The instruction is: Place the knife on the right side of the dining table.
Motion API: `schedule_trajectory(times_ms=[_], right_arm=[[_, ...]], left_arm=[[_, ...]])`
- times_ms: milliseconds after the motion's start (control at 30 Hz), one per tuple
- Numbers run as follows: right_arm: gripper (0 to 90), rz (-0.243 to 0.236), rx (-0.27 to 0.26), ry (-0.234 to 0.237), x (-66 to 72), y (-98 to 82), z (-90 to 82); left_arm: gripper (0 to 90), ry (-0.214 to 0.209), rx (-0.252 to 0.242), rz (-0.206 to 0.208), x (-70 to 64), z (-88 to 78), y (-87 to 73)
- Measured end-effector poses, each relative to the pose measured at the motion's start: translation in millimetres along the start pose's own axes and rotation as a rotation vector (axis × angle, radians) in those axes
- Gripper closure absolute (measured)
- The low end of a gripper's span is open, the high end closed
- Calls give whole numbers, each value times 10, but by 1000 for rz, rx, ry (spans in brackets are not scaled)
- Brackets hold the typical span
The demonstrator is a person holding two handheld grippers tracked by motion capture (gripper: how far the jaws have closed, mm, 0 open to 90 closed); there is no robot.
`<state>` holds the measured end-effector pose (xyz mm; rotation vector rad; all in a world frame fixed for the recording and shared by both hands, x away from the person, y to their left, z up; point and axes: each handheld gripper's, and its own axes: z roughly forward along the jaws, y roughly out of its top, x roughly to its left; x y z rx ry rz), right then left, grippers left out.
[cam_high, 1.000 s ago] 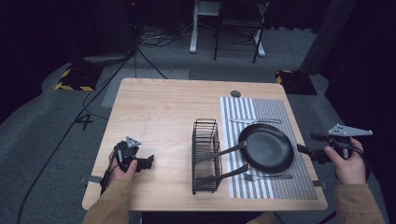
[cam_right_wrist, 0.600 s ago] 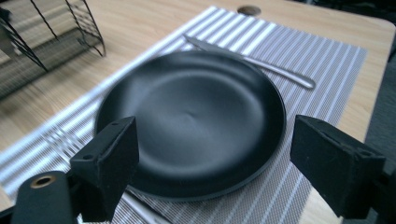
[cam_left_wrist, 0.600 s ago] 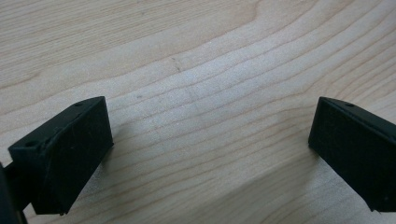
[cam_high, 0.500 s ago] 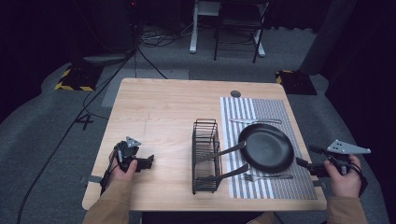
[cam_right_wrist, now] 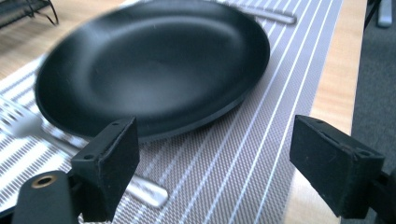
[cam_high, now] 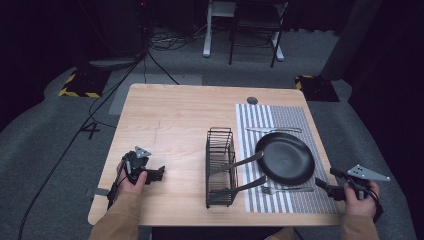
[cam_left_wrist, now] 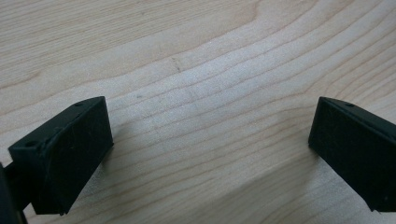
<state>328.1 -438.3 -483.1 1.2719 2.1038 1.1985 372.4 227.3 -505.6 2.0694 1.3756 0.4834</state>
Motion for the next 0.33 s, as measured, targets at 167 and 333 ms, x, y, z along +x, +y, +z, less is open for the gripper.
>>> schedule_trajectory(times_ms=[167,333], right_arm=[[168,14,21,-22,-50,-85,49],[168,14,52,-51,-78,-140,90]], left_arm=[[0,0,0,0,0,0,0],[0,0,0,0,0,0,0]])
